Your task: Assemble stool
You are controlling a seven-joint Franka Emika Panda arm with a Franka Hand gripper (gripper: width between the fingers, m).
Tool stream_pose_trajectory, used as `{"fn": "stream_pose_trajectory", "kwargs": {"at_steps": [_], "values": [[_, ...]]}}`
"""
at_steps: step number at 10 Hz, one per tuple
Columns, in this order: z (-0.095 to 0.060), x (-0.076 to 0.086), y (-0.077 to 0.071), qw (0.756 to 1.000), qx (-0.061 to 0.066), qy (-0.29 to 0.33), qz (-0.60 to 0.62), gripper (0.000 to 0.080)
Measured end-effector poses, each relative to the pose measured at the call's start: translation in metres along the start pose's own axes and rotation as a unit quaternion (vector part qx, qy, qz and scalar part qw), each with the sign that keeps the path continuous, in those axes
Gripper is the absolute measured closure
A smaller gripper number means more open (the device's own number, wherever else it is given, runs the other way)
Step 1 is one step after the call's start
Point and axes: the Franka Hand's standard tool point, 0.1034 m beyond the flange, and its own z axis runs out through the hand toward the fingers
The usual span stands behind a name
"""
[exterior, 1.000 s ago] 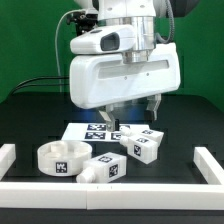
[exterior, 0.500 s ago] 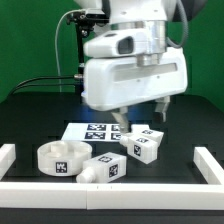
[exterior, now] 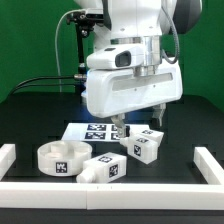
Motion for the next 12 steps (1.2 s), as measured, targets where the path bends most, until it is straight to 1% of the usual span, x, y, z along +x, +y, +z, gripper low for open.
{"fn": "stream_pose_trajectory", "kwargs": {"at_steps": [1, 2, 3, 4, 6, 7, 8, 10, 11, 12], "values": [[0.005, -0.001, -0.005, 1.000, 0.009, -0.010, 0.021, 0.0150], [0.014, -0.003, -0.016, 0.999, 0.013, -0.017, 0.036, 0.0150], [0.021, -0.002, -0.029, 0.998, 0.017, -0.023, 0.047, 0.0150], [0.023, 0.002, -0.036, 0.998, 0.018, -0.024, 0.047, 0.0150], [0.032, -0.001, -0.034, 0.999, 0.011, -0.014, 0.044, 0.0150], [0.040, -0.007, -0.034, 0.999, 0.010, -0.013, 0.044, 0.0150], [0.043, -0.009, -0.035, 0.999, 0.010, -0.014, 0.045, 0.0150], [0.053, -0.024, -0.024, 1.000, 0.002, -0.006, 0.028, 0.0150], [0.055, -0.027, -0.021, 0.999, 0.002, -0.006, 0.032, 0.0177], [0.054, -0.026, -0.023, 1.000, 0.002, -0.006, 0.031, 0.0177]]}}
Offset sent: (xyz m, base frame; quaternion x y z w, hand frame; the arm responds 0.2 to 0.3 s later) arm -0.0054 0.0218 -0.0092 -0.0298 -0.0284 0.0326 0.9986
